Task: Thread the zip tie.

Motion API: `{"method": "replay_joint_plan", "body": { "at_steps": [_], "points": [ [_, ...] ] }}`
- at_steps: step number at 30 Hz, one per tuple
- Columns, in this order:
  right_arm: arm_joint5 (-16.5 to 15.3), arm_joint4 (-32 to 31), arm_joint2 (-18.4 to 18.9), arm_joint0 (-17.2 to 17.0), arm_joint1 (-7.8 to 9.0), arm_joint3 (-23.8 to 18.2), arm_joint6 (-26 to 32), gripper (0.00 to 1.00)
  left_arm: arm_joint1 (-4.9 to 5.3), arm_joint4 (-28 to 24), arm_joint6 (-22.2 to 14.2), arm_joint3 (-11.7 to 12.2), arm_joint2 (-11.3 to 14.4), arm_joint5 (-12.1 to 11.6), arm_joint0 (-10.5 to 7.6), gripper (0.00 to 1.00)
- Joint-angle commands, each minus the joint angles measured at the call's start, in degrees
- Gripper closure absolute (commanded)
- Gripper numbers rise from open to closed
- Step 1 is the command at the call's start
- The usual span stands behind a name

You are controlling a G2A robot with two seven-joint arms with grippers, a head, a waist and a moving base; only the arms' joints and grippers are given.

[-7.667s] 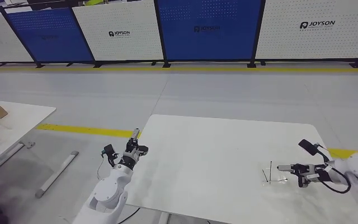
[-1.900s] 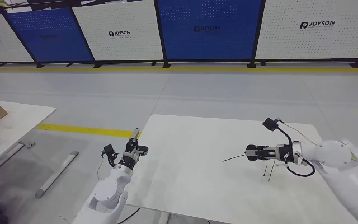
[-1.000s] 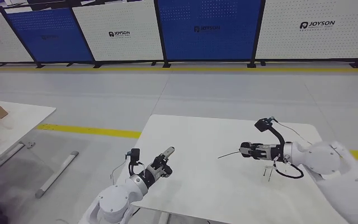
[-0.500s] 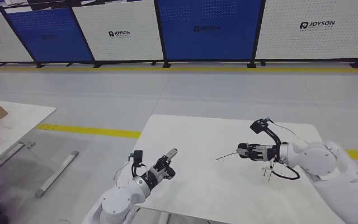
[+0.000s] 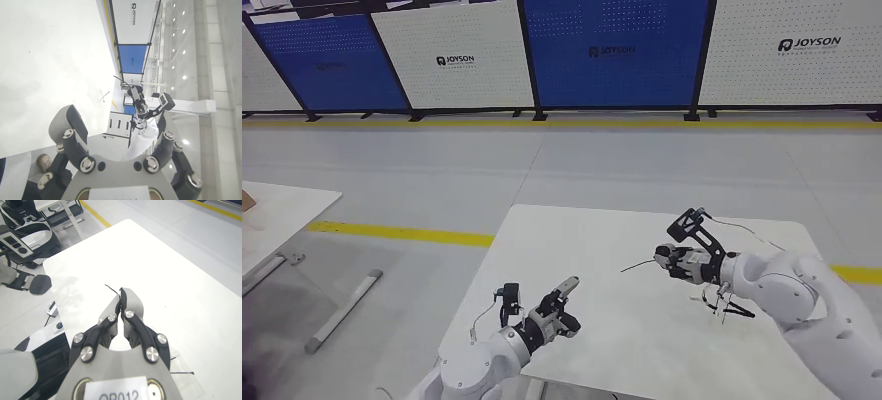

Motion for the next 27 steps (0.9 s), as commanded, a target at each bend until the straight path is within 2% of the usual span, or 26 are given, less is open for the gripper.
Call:
{"method": "replay_joint_plan", "body": {
  "at_steps": [1,9,11,15,18,21,22,25,27],
  "points": [
    [0.0,0.1,0.0,0.0,-0.01,0.1,0.1,1.0,0.73,-1.8,3.0,0.3,1.8,0.0,-2.18,0.0],
    [0.0,0.1,0.0,0.0,-0.01,0.1,0.1,1.0,0.73,-1.8,3.0,0.3,1.8,0.0,-2.18,0.0],
    [0.1,-0.3,0.0,0.0,-0.01,0.0,-0.1,1.0,0.62,-3.4,3.1,1.1,2.3,0.0,-2.06,0.0],
    [2.5,-12.2,-1.3,-0.3,-0.26,-3.9,-2.5,1.0,0.61,-11.0,5.6,2.4,4.2,0.0,-3.76,0.0],
    [3.5,-19.3,-2.6,-0.9,-0.53,-6.4,-3.7,1.0,1.38,-17.1,8.4,3.3,6.2,0.0,-6.35,0.0],
    [1.1,-21.8,-3.1,-1.1,-0.73,-7.3,-4.1,1.0,2.62,-23.8,13.1,3.8,8.9,0.0,-9.76,0.0],
    [0.0,-23.0,-3.2,-1.2,-0.74,-7.5,-4.3,1.0,3.26,-26.4,14.7,4.0,10.5,0.0,-11.34,0.0],
    [0.0,-24.6,-4.2,-1.3,-0.69,-8.6,-4.6,1.0,4.83,-31.8,19.2,4.2,13.9,0.0,-15.45,0.0],
    [0.0,-25.1,-5.1,-1.0,-0.46,-9.1,-4.8,1.0,6.2,-36.1,22.3,5.0,17.5,0.0,-19.15,0.0]
  ]
}}
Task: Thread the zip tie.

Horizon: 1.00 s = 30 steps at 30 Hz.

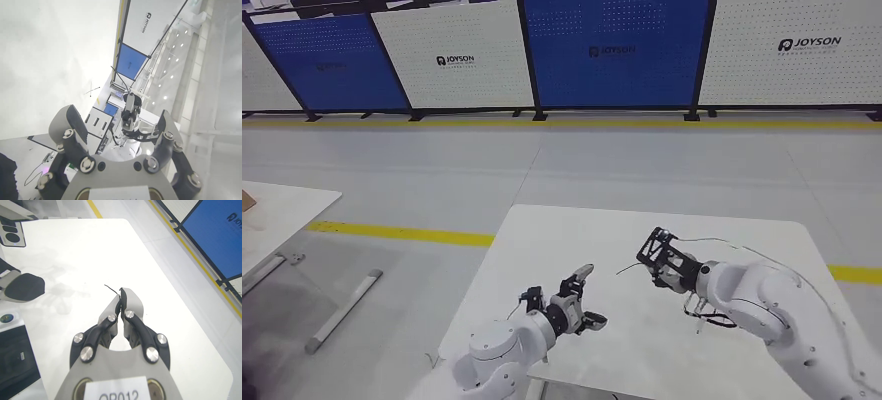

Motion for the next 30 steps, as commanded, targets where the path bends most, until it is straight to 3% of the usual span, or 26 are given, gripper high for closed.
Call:
{"method": "replay_joint_plan", "body": {
  "at_steps": [1,2,12,15,21,27,30],
  "points": [
    [0.0,0.1,-0.9,0.3,0.27,-0.4,-0.4,1.0,1.41,-4.5,3.4,1.1,4.1,0.0,-4.11,0.0],
    [0.0,1.6,-1.5,0.4,0.44,-0.9,-1.3,1.0,1.85,-5.4,4.6,1.6,5.3,0.0,-5.6,0.0],
    [0.0,2.7,-1.9,0.6,0.61,-1.1,-1.8,1.0,1.85,-5.4,4.6,1.6,5.3,0.0,-5.6,0.0],
    [0.0,0.2,-2.3,0.3,0.54,-1.8,-2.1,1.0,1.41,-8.0,4.8,2.2,4.9,-1.2,-5.61,0.0],
    [0.0,-5.8,-3.9,-0.4,0.82,-4.5,-3.3,1.0,0.23,-18.9,9.8,3.8,4.3,0.0,-9.51,0.0],
    [0.0,-7.3,-4.9,-0.7,1.94,-5.8,-6.1,1.0,0.26,-24.9,14.7,6.7,11.0,0.0,-16.49,0.0],
    [0.0,-7.2,-4.9,-0.7,2.0,-5.8,-6.4,1.0,0.26,-24.9,14.7,6.7,11.0,0.0,-16.49,0.0]
  ]
}}
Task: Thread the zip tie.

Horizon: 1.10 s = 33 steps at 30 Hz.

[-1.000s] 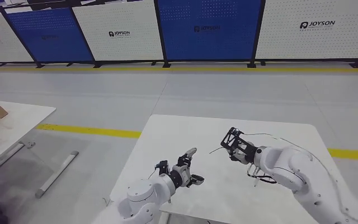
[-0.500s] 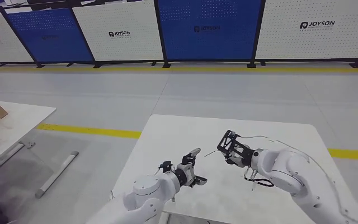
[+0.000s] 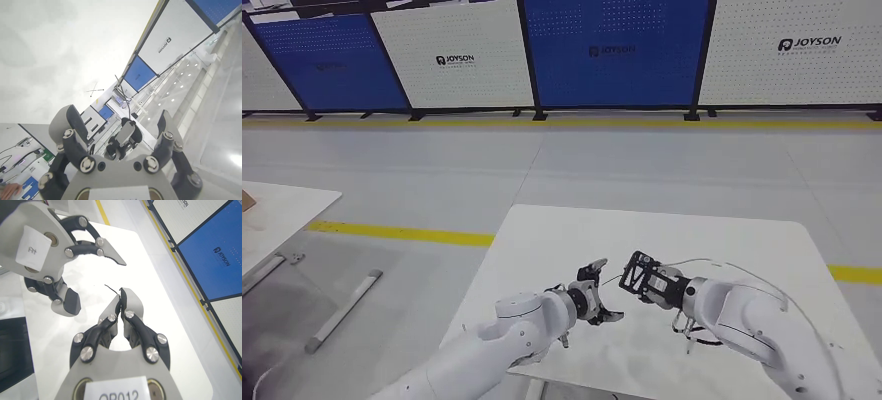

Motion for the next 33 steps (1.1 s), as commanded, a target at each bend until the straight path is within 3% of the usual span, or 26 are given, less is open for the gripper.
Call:
{"method": "replay_joint_plan", "body": {
  "at_steps": [1,5,8,14,17,18,24,25,33],
  "points": [
    [0.0,0.0,0.0,0.0,-0.02,0.0,0.1,1.0,-0.01,0.1,-0.1,-0.1,-0.2,0.0,0.2,0.0],
    [0.0,0.0,0.0,0.0,-0.02,0.0,0.1,1.0,-0.01,0.1,-0.1,-0.1,-0.2,0.0,0.2,0.0],
    [0.0,0.0,0.0,0.0,-0.02,0.0,0.1,1.0,-0.35,-0.6,-2.1,0.6,-0.3,-1.0,0.43,0.0],
    [0.0,0.0,0.0,0.0,-0.02,0.0,0.1,1.0,-1.56,-0.8,-0.9,1.6,1.2,-1.1,-1.36,0.0],
    [0.0,0.0,0.0,0.0,-0.02,0.0,0.1,1.0,-2.12,-1.0,-0.4,2.3,1.5,-1.1,-2.01,0.45],
    [0.0,0.0,0.0,0.0,-0.02,0.0,0.1,1.0,-2.28,-1.0,-0.3,2.5,1.5,-1.1,-2.14,0.53],
    [0.0,0.0,0.0,0.0,-0.02,0.0,0.1,1.0,-3.38,-1.0,-0.3,4.0,0.9,-0.7,-2.36,0.75],
    [0.0,0.0,0.0,0.0,-0.02,0.0,0.1,1.0,-3.53,-1.0,-0.2,4.1,0.8,-0.5,-2.37,0.87],
    [0.0,0.0,0.0,0.0,-0.02,0.0,0.1,1.0,-4.59,-1.0,0.0,5.5,-0.2,0.0,-2.31,0.97]
  ]
}}
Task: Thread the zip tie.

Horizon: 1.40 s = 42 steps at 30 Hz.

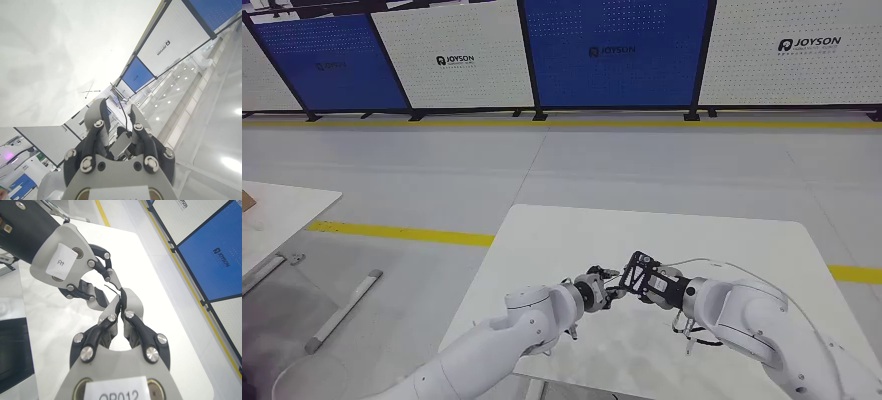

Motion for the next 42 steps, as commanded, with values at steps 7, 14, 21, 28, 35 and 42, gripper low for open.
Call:
{"method": "replay_joint_plan", "body": {
  "at_steps": [7,14,21,28,35,42],
  "points": [
    [0.0,0.0,0.0,0.0,0.0,0.0,0.0,1.0,-0.53,0.0,-0.1,0.4,0.3,0.0,-0.19,1.0],
    [0.0,-0.8,0.9,-1.3,-0.18,0.1,-0.7,0.0,-0.27,0.7,-0.4,-0.1,0.6,0.0,0.02,1.0],
    [0.0,-1.3,3.4,-3.5,0.06,-0.9,-1.4,0.0,0.08,1.6,0.4,-0.2,1.0,0.0,0.11,1.0],
    [1.7,2.8,9.3,-9.0,1.2,-1.2,-4.8,0.0,-0.27,10.4,3.6,-0.8,2.0,-3.2,0.92,1.0],
    [0.2,23.4,17.4,-14.9,2.22,3.6,-5.5,0.0,-0.87,27.7,8.0,-1.5,5.6,-8.0,2.97,1.0],
    [0.0,38.7,18.2,-13.9,1.99,7.7,1.6,0.0,-1.55,37.5,9.4,-1.1,7.6,-11.0,4.6,1.0]
  ]
}}
